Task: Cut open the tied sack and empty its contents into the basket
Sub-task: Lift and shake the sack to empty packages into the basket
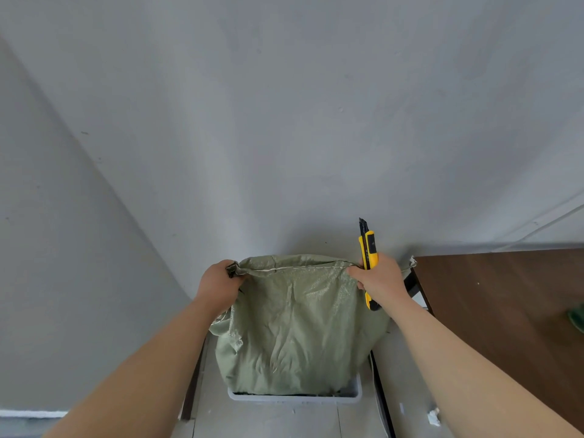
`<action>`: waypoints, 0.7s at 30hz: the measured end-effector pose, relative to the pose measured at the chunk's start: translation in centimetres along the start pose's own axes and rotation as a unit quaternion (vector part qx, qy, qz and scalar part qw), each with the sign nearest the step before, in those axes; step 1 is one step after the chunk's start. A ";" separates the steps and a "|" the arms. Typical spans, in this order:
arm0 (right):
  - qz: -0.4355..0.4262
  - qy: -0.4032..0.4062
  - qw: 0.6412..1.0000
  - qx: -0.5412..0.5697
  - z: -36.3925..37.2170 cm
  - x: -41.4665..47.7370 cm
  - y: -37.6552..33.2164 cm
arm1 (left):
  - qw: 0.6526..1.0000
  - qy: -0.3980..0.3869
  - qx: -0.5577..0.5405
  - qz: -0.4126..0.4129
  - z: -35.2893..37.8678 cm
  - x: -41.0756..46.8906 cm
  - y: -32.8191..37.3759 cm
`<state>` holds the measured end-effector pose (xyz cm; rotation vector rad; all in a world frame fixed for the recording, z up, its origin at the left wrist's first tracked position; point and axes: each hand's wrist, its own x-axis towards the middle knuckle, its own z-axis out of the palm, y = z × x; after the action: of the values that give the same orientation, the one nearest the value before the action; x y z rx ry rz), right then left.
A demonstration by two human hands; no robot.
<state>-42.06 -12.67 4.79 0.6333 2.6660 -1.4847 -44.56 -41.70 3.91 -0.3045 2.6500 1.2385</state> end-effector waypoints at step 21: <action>-0.012 0.040 0.996 0.083 -1.3 -0.6 -1.6 | 0.999 0.035 0.005 0.021 -0.8 0.5 2.3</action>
<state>-41.89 -12.53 6.89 0.6868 2.6366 -1.7363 -45.70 -40.92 5.97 -0.2978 2.7347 1.2480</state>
